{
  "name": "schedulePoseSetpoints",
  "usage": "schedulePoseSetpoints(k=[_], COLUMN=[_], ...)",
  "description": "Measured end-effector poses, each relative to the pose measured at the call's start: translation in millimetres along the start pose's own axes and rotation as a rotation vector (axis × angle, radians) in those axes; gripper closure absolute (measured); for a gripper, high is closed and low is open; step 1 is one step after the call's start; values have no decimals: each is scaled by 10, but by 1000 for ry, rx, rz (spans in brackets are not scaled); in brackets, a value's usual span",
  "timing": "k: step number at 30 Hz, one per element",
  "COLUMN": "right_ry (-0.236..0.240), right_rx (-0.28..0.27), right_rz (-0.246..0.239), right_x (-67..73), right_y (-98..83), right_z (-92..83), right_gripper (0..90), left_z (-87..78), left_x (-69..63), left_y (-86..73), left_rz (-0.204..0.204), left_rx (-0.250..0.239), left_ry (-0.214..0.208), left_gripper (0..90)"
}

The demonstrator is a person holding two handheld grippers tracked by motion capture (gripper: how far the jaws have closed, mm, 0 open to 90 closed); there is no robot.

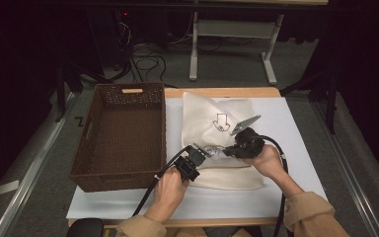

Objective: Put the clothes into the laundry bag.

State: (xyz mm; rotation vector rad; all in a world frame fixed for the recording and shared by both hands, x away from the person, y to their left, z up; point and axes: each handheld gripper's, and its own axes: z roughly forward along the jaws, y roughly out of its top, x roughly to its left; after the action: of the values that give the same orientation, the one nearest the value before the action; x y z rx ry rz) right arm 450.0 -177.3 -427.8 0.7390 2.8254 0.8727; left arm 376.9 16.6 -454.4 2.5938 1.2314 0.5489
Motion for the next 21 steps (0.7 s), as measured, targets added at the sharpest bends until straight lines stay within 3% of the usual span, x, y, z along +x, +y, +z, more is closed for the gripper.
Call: schedulePoseSetpoints(k=[2, 4, 5, 7, 9, 12, 14, 18, 21], right_ry=[1, 4, 4, 5, 1, 4, 7, 25, 36], right_rx=[30, 38, 38, 32, 26, 16, 15, 21, 51], right_rz=[-13, -25, -22, -24, -25, -19, -25, -23, -38], right_x=[29, 47, 53, 65, 76, 85, 81, 67, 104], right_y=[4, 11, 16, 25, 27, 7, -15, -35, -27], right_z=[68, 118, 125, 118, 92, 42, 20, 29, 62], right_gripper=[873, 873, 873, 873, 873, 873, 872, 871, 866], left_z=[-30, -51, -43, 14, 119, 194, 135, -37, -123], left_x=[7, -13, -21, -30, 8, 34, -21, -122, -123], left_y=[-25, -20, 2, 71, 148, 195, 174, 120, 96], left_rz=[-13, -17, -22, -20, -57, -89, -59, 4, 12], left_rx=[-37, -89, -104, -126, -139, -173, -215, -267, -287], left_ry=[-17, -52, -77, -78, -106, -114, -81, -14, -14], left_gripper=[679, 643, 642, 649, 667, 677, 669, 552, 486])
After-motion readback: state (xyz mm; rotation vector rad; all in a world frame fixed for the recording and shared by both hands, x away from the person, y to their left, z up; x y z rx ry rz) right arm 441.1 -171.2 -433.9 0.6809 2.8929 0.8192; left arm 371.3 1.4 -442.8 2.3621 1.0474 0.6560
